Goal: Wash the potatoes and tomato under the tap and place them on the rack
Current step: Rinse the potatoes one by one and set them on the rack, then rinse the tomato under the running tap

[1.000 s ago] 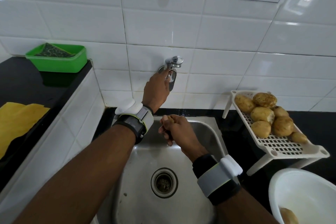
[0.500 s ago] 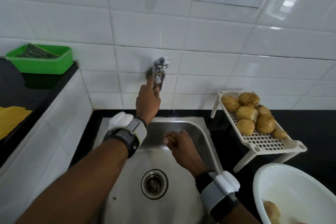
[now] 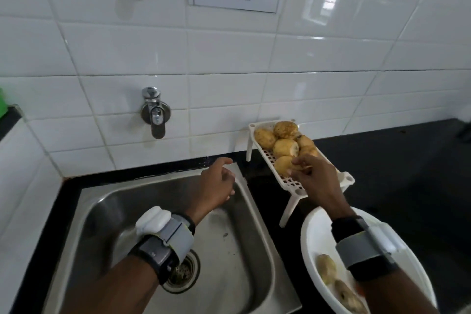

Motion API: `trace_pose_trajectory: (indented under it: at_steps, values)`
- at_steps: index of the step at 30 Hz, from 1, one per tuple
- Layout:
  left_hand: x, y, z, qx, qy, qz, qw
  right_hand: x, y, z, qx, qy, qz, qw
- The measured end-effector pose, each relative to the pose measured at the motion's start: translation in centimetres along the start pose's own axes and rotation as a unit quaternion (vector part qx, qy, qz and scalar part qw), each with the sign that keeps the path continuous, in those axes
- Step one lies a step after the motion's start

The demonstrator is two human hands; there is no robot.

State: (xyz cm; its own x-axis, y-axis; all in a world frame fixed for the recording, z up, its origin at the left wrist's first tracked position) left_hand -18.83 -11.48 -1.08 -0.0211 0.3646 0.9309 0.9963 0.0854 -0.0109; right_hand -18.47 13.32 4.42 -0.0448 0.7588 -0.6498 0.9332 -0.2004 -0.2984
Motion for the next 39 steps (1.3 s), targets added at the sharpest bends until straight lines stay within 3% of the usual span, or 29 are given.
trace_pose_trajectory:
  at_steps: [8,10,14,16,19,24,28,32,36,39]
  values:
    - [2.8,1.9,3.4,-0.042,0.02,0.023,0.999,2.5,0.2,1.1,-0.147,0.142,-0.011,0.979]
    - [3.5,2.3,4.0,-0.05,0.026,0.035,0.998,2.0,0.5,0.3,-0.128,0.118,-0.018,0.985]
    - [5.1,4.0,6.1,-0.096,0.039,0.055,0.993,2.3,3.0,-4.8,-0.005,0.009,-0.002,1.0]
    - [5.5,5.4,7.8,-0.134,0.034,0.059,0.989,4.1,4.9,-6.2,-0.009,0.019,0.019,1.0]
    - [5.7,7.4,10.3,-0.185,0.026,0.065,0.98,8.4,8.0,-6.1,-0.094,0.099,0.071,0.988]
    - [5.4,10.0,13.6,-0.251,0.012,0.069,0.965,15.0,13.1,-5.3,-0.222,0.211,0.155,0.939]
    - [4.9,10.5,14.3,-0.259,0.007,0.064,0.964,16.4,15.2,-4.6,-0.258,0.239,0.163,0.922]
    - [4.6,10.5,13.7,-0.254,0.001,0.062,0.965,16.2,15.2,-5.0,-0.226,0.24,0.155,0.931]
    - [4.2,9.4,11.4,-0.231,-0.006,0.055,0.971,11.2,13.2,-5.4,-0.203,0.175,0.111,0.957]
    - [2.5,7.1,7.5,-0.161,0.037,0.005,0.986,5.1,11.7,-4.5,-0.205,0.099,0.058,0.972]
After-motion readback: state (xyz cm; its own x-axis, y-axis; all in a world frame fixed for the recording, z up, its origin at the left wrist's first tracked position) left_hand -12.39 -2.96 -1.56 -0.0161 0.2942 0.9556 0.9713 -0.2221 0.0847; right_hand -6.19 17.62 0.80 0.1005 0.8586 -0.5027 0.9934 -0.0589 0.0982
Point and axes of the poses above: each hand's wrist, its own y-axis away from the middle knuckle, its own z-axis out of the palm, x = y × z, the point moved 9 cm from there along -y, towards the middle knuckle, and after that the axes turned 6 degrees about x, right-handed, at the moved point
